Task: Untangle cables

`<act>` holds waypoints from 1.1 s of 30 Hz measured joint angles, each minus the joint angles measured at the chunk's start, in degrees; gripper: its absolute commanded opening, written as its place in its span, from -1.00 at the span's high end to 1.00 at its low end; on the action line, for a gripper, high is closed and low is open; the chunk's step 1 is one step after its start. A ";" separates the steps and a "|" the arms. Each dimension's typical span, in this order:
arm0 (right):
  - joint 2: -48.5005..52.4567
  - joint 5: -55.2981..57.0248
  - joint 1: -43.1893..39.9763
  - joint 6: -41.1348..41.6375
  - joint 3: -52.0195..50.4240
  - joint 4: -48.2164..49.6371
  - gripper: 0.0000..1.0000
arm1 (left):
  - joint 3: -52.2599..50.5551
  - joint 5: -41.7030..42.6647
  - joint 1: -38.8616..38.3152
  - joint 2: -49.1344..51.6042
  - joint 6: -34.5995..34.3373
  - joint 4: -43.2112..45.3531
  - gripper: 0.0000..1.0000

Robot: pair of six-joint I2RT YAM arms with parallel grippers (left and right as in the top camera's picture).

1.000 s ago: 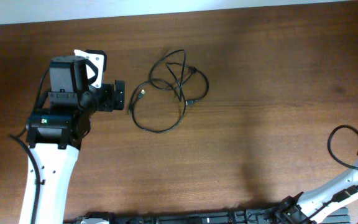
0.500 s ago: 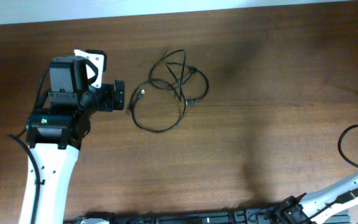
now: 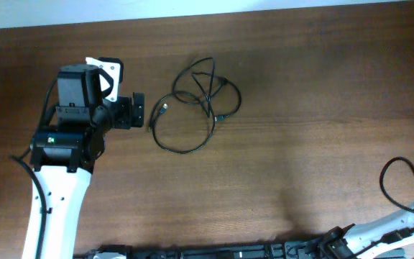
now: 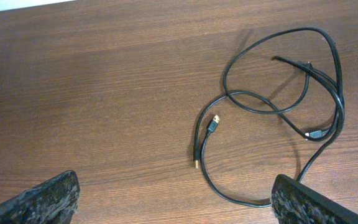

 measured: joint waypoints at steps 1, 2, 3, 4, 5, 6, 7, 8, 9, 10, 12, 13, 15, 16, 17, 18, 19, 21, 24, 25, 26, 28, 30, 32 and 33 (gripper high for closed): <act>-0.85 0.04 0.00 0.02 0.00 -0.13 0.92 | 0.00 0.00 0.00 0.00 0.00 0.00 -0.98; -1.51 0.17 0.00 0.07 0.00 -0.52 0.93 | 0.00 0.00 0.00 0.00 0.00 0.00 -0.98; -2.05 0.22 0.00 0.11 0.04 -1.07 0.92 | 0.00 0.00 0.00 0.00 0.00 0.00 -0.98; -2.08 0.35 0.00 0.15 0.13 -1.60 0.92 | 0.00 0.00 0.00 0.00 0.00 0.00 -0.98; -2.08 0.39 0.00 0.20 0.13 -2.14 0.92 | 0.00 -0.02 0.00 0.00 0.00 0.00 -0.98; -2.03 0.39 0.00 0.15 0.13 -2.34 0.92 | 0.00 -0.02 0.00 0.00 0.00 0.00 -0.98; -2.03 0.57 0.00 0.20 0.13 -2.45 0.93 | 0.00 0.00 0.00 0.00 0.00 0.00 -0.98; -2.03 0.96 0.00 0.15 0.13 -2.47 0.92 | 0.00 0.00 0.00 0.00 0.00 0.00 -0.98; -2.03 1.29 0.00 0.20 0.13 -2.47 0.92 | 0.00 0.00 0.00 0.00 0.00 0.00 -0.98; -2.03 2.10 0.00 0.20 0.13 -2.47 0.92 | 0.00 0.00 0.00 0.00 0.00 0.00 -0.98; -2.01 3.23 0.00 0.15 0.13 -2.51 0.92 | 0.00 -0.02 0.00 0.00 0.00 0.00 -0.98; -1.97 3.65 0.00 0.15 0.13 -2.56 0.92 | 0.00 0.00 0.00 0.00 0.00 0.00 -0.98; -1.66 4.09 0.00 0.17 0.15 -2.73 0.92 | 0.00 0.00 0.00 0.00 0.02 0.00 -0.98; -1.31 4.28 0.00 0.15 0.20 -3.06 0.92 | 0.00 0.00 0.00 0.00 0.02 0.00 -0.98; -0.66 4.46 0.00 0.17 0.20 -3.52 0.92 | 0.00 0.00 0.00 0.00 0.00 0.00 -0.98; -0.07 4.48 0.00 0.15 0.20 -3.87 0.92 | 0.00 0.00 0.00 0.00 0.00 0.00 -0.98; 0.76 4.48 0.00 0.17 0.20 -4.52 0.92 | 0.00 0.00 0.00 0.00 0.02 0.00 -0.98; 2.16 4.48 0.00 0.17 0.20 -5.22 0.92 | 0.00 0.00 0.00 0.00 0.00 0.00 -0.98; 3.76 4.46 0.00 0.17 0.20 -5.77 0.92 | 0.00 0.00 0.00 0.00 0.00 0.00 -0.98; 4.20 4.46 0.00 0.20 0.20 -5.86 0.92 | 0.00 0.00 0.00 0.00 0.00 0.00 -0.98; 4.55 4.42 0.00 0.17 0.20 -5.95 0.92 | 0.00 0.00 0.00 0.00 0.00 0.00 -0.98; 5.11 4.17 0.00 0.17 0.20 -6.03 0.92 | 0.00 -0.02 0.00 0.00 0.00 0.00 -0.98; 5.55 3.96 0.00 0.15 0.20 -6.43 0.92 | 0.00 0.00 0.00 0.00 0.00 0.00 -0.98; 6.08 3.91 0.00 0.17 0.20 -6.54 0.91 | 0.00 0.00 0.00 0.00 0.00 0.00 -0.98; 6.32 3.82 0.00 0.17 0.20 -6.62 0.91 | 0.00 0.00 0.00 0.00 0.00 0.00 -0.98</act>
